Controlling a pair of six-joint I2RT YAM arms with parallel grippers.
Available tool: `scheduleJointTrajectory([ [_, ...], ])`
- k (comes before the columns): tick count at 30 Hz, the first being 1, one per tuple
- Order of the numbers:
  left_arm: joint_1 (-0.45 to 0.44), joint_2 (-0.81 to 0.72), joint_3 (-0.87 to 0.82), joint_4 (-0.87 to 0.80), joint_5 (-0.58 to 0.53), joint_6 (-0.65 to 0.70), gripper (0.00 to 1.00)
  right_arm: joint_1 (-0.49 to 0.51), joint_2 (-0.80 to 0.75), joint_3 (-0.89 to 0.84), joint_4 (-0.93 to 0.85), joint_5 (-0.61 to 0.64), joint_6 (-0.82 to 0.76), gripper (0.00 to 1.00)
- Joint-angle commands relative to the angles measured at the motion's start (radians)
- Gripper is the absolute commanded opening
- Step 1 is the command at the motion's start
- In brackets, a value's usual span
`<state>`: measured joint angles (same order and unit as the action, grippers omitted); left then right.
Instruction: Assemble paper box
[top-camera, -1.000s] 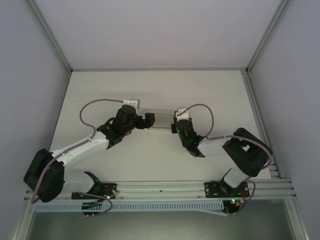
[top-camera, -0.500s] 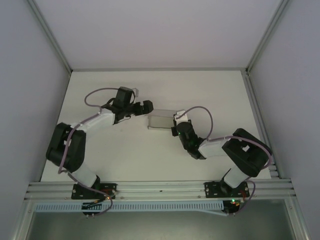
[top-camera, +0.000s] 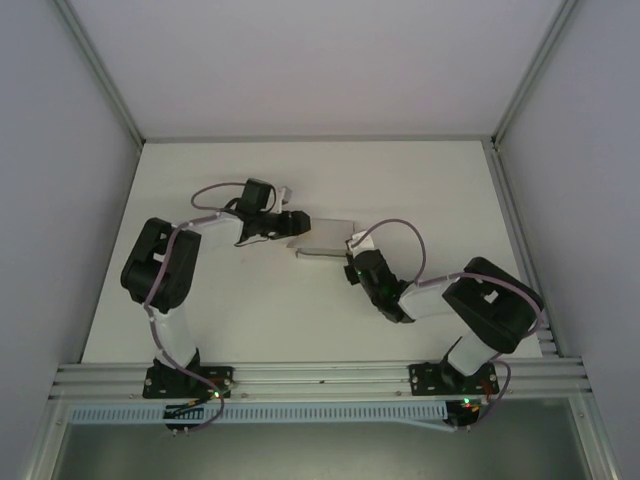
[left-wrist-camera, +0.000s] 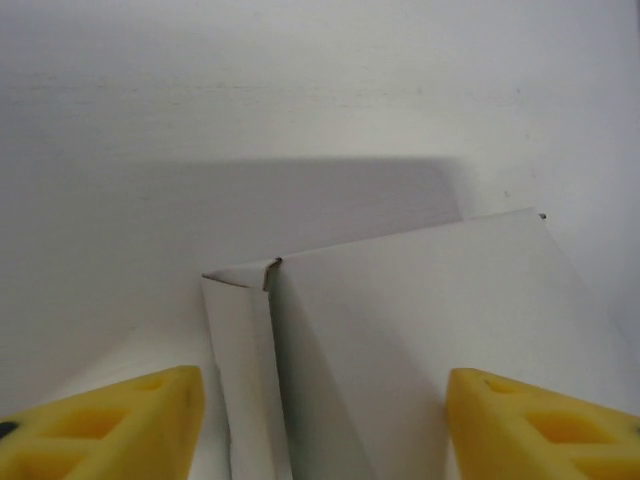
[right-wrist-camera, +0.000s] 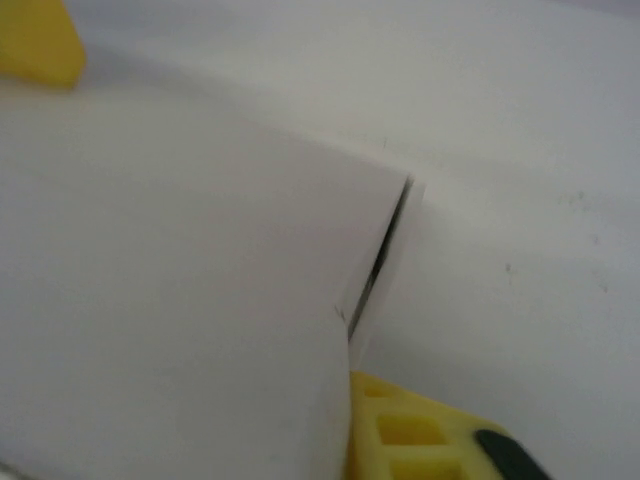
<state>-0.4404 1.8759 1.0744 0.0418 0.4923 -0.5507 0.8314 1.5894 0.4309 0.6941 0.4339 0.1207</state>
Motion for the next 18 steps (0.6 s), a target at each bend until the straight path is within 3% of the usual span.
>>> scheduleJointTrajectory([
  [1, 0.024, 0.051, -0.047, 0.051, 0.062, -0.008, 0.56, 0.005, -0.024, -0.023, -0.215, -0.024, 0.028, 0.22],
  [6, 0.035, 0.06, -0.082, 0.098, 0.062, -0.031, 0.42, 0.006, -0.1, -0.026, -0.342, -0.031, 0.105, 0.34],
  [9, 0.037, 0.074, -0.082, 0.092, 0.063, -0.028, 0.36, 0.004, -0.188, -0.05, -0.407, -0.066, 0.144, 0.57],
  [15, 0.046, 0.085, -0.1, 0.099, 0.061, -0.034, 0.33, 0.005, -0.465, -0.122, -0.548, -0.122, 0.203, 0.79],
  [18, 0.047, 0.093, -0.106, 0.102, 0.06, -0.037, 0.31, 0.003, -0.614, -0.161, -0.574, -0.158, 0.248, 0.99],
])
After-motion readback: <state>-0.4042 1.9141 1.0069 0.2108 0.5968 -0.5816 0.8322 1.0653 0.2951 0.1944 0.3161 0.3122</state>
